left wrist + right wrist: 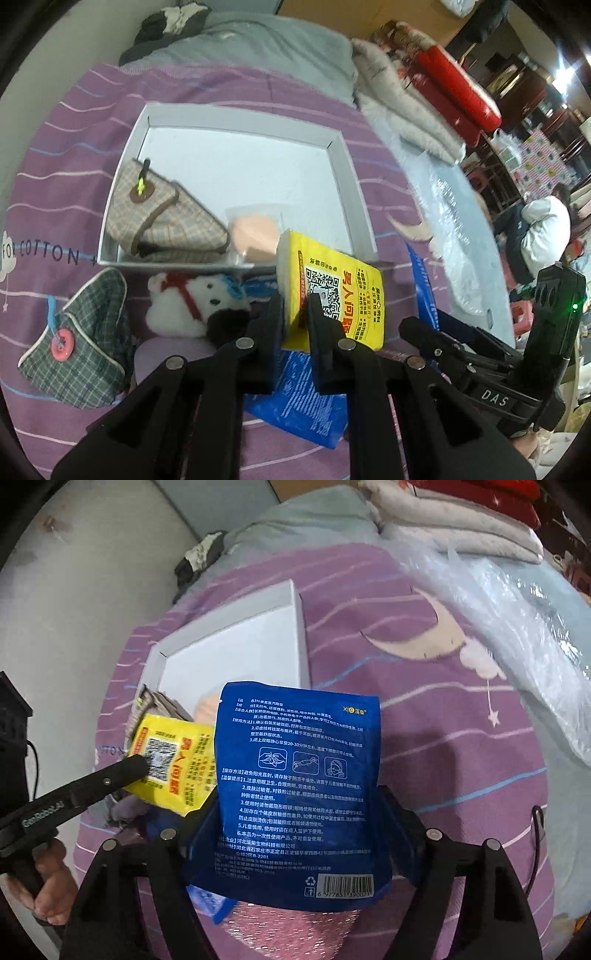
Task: Organize soft objects
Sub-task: 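Place the yellow and blue packets upright in the white tray and release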
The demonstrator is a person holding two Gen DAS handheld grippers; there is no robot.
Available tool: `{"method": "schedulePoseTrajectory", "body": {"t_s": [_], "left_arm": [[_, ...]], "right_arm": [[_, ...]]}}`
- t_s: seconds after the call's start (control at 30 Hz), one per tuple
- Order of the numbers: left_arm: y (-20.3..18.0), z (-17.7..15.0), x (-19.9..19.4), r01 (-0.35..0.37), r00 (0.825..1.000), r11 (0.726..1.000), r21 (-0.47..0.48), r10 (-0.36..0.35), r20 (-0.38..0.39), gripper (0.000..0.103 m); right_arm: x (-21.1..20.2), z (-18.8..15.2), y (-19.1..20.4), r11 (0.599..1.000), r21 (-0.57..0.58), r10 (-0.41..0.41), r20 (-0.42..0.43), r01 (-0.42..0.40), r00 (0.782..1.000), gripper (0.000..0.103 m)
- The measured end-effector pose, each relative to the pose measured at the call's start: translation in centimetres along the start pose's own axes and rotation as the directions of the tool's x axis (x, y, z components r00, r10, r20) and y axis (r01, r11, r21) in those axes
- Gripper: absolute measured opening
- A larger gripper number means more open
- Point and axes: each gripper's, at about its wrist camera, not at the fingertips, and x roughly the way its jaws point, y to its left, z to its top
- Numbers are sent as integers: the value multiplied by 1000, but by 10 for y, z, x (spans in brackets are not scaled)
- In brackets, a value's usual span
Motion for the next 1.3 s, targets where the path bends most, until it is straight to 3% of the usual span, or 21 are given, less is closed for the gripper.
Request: {"method": "schedulePoseTrajectory", "body": {"t_s": [0.5, 0.67, 0.93, 1.17, 1.3], "left_arm": [[19, 41, 0, 77, 993, 979, -187, -59, 102, 14], [21, 49, 9, 112, 988, 970, -216, -85, 127, 14], [22, 52, 61, 123, 991, 957, -264, -106, 79, 14], [19, 42, 100, 38, 999, 964, -264, -45, -21, 14], [15, 40, 98, 18, 999, 970, -243, -26, -29, 14]], "right_arm": [[-5, 78, 72, 997, -77, 26, 69, -21, 997, 79], [6, 91, 75, 998, -61, 15, 89, -9, 996, 79], [33, 106, 45, 996, 77, 29, 126, -39, 992, 79], [46, 96, 31, 995, 78, 55, 135, -66, 989, 79], [47, 94, 27, 994, 80, 63, 142, -75, 988, 79]]}}
